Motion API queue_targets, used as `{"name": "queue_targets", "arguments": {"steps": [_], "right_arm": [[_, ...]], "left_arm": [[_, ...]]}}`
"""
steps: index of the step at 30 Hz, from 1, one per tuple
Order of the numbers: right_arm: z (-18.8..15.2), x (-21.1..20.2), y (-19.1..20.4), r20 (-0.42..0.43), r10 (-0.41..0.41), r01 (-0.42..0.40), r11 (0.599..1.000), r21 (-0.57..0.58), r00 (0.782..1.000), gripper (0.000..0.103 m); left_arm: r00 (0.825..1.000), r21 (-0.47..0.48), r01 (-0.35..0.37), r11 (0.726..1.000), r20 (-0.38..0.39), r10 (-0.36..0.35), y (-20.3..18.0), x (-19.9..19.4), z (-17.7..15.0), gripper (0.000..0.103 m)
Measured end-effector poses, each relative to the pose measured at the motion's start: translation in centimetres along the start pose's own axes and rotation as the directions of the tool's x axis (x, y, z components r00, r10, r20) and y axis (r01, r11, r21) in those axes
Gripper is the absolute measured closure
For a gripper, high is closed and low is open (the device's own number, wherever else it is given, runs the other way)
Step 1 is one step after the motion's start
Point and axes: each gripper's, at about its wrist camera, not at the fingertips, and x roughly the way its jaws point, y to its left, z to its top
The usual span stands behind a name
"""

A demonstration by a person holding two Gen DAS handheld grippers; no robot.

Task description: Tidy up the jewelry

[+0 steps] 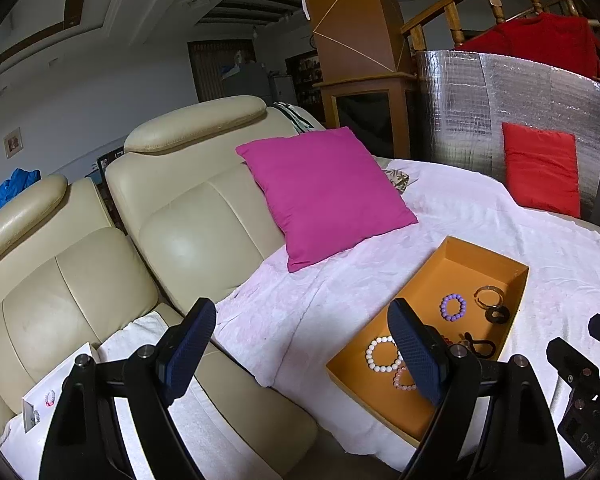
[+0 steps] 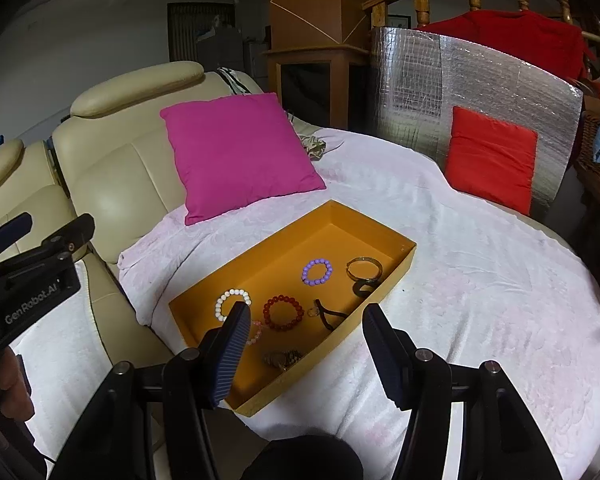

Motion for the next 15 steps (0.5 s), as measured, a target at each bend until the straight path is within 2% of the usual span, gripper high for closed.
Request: {"name": "queue_targets", "arguments": {"steps": [11, 13, 15], "right_arm": [[0.2, 1.1, -1.2, -0.003, 0.008, -0.008, 1.000, 0.015, 1.000, 0.041], [0.3, 1.2, -2.3, 0.004, 0.009, -0.009, 0.999, 0.040, 1.000, 0.041], [0.3, 1.1, -4.5, 0.017, 0.002, -0.004, 0.997, 0.083, 1.000, 0.041]], "left_arm": [[1.000, 0.019, -0.021, 1.000, -0.003, 0.021, -1.2, 0.2, 0.2, 0.015], [1.000, 0.027, -0.011, 1.000, 0.014, 0.011, -1.7, 0.1, 0.2, 0.015], [0.998, 0.055, 0.025, 0.998, 0.058, -0.028, -3.4, -0.5, 0.3, 0.015]]}}
